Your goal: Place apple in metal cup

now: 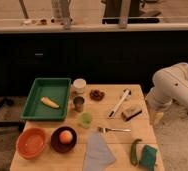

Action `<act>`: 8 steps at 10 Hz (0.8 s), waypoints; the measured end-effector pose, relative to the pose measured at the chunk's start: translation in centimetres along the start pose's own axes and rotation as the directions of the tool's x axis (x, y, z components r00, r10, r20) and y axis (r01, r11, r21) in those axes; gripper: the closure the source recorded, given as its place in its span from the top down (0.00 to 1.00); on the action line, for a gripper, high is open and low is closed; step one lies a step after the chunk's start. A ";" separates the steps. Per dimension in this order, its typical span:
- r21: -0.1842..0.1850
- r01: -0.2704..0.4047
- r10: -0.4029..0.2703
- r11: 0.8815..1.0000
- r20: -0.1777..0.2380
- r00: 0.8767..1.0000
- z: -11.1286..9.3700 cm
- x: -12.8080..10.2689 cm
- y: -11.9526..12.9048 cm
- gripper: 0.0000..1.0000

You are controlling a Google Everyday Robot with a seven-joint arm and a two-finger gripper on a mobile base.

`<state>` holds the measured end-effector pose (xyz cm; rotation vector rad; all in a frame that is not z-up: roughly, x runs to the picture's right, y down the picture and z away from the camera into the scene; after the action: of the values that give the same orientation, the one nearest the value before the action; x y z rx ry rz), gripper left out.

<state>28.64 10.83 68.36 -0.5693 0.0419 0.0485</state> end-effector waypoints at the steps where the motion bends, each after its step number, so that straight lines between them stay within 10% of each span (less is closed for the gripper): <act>1: 0.000 0.000 0.000 1.000 0.000 1.000 0.0 0.0 0.0 0.80; 8: -0.001 0.002 -0.002 1.000 0.012 1.000 0.1 0.2 0.1 0.80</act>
<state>28.85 10.96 68.39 -0.5704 0.0300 0.0503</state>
